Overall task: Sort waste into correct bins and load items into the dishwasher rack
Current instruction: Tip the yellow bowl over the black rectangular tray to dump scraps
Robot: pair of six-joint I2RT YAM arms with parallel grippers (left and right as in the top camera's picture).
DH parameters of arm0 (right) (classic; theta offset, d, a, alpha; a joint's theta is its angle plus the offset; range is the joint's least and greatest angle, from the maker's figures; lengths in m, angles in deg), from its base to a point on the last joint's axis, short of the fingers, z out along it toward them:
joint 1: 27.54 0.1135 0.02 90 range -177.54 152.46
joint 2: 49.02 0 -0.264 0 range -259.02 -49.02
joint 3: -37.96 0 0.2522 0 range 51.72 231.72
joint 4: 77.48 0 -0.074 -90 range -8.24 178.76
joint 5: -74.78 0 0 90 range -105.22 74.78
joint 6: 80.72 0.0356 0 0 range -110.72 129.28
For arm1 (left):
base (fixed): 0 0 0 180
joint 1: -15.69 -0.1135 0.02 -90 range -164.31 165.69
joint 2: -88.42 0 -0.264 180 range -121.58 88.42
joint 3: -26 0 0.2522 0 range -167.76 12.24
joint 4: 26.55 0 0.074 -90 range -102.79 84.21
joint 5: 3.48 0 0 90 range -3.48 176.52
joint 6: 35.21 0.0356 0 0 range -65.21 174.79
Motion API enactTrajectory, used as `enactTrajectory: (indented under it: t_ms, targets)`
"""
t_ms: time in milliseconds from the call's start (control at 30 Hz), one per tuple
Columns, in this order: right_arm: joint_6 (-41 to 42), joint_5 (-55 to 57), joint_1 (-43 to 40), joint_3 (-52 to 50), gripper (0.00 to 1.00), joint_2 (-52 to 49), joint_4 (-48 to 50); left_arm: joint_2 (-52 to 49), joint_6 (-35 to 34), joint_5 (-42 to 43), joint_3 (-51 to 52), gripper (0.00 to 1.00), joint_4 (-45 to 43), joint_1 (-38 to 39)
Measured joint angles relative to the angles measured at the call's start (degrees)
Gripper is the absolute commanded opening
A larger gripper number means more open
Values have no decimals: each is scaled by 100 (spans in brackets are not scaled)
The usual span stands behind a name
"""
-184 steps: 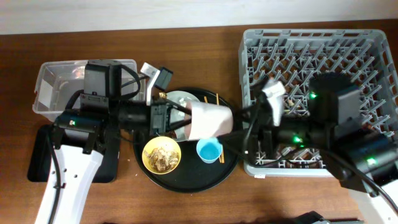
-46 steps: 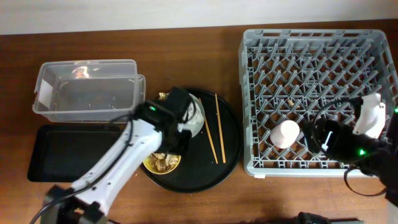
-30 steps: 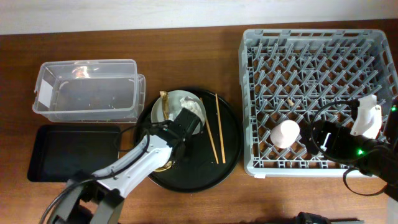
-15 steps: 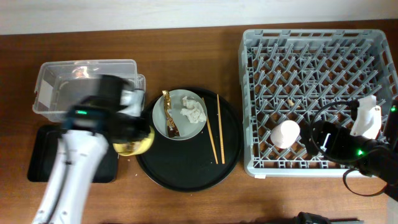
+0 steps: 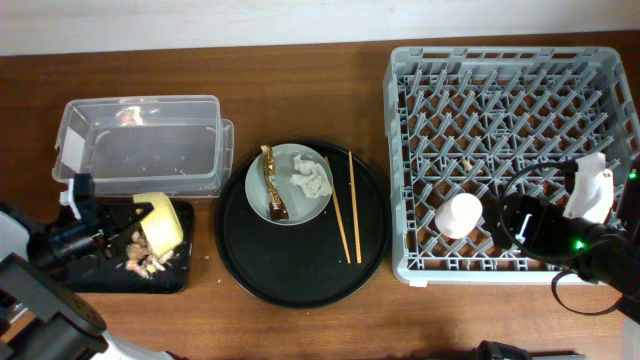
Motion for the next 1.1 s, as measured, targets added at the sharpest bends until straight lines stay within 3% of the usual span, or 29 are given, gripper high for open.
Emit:
enactTrajectory:
  t_ms: [267,567,667,767,967,1100]
  targets:
    - [-2,0,0,0,99,0,-2,-15,763,247,7,0,118,-26]
    - [-2,0,0,0,99,0,-37,356,715,129,66,0,286,190]
    - [-2,2,0,0,99,0,-55,1279,-247,-564,85,0,-1167,214]
    - [2,0,0,0,99,0,-63,1884,-1086,-966,66,0,-1318,219]
    - [0,0,0,0,99,0,-94,1932,-1244,-839,339,0,-1464,216]
    - [2,0,0,0,99,0,-170,1827,-1147,339,1381,0,-2105,-133]
